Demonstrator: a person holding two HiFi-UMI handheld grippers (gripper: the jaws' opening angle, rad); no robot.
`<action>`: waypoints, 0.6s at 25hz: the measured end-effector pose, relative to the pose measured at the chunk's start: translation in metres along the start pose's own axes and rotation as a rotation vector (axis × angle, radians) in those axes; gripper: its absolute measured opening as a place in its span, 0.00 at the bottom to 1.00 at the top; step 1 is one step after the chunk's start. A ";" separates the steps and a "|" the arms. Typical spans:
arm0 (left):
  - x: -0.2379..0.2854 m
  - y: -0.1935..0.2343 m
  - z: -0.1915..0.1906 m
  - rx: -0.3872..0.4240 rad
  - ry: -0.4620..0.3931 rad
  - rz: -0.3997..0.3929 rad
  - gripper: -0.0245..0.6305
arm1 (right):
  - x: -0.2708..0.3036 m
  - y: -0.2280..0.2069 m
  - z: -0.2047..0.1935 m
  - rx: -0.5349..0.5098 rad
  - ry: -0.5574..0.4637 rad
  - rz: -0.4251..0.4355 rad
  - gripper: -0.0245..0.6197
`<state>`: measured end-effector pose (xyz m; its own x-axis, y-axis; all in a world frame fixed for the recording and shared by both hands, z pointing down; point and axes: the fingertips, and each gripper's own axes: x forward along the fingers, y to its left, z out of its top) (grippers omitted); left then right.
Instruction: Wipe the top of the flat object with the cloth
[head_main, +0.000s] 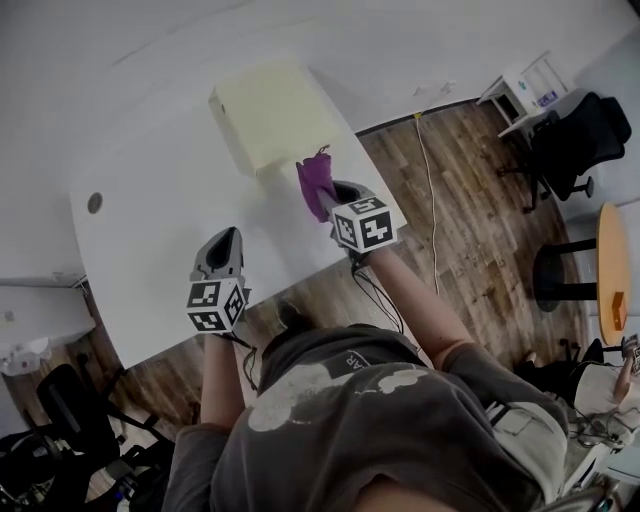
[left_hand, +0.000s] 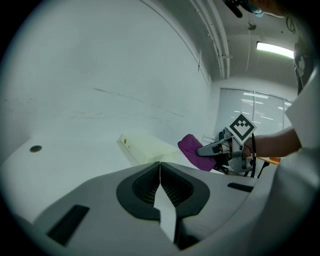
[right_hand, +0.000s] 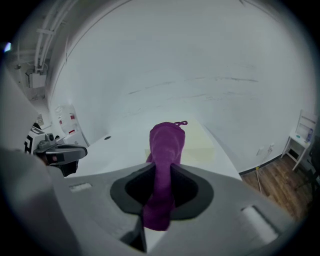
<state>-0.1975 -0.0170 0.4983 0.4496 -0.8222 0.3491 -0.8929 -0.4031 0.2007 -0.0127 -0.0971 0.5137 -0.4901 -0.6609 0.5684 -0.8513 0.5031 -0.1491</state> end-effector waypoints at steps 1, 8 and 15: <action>-0.002 -0.007 0.003 0.006 -0.009 0.005 0.03 | -0.005 0.002 -0.002 -0.004 -0.003 0.013 0.15; -0.018 -0.062 0.004 0.003 -0.029 0.022 0.03 | -0.048 0.001 -0.023 0.004 -0.019 0.066 0.15; -0.040 -0.115 0.009 0.028 -0.062 0.033 0.03 | -0.101 -0.004 -0.038 -0.011 -0.053 0.098 0.15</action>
<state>-0.1127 0.0588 0.4525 0.4183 -0.8583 0.2973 -0.9079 -0.3856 0.1641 0.0474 -0.0119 0.4876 -0.5803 -0.6368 0.5077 -0.7969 0.5726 -0.1927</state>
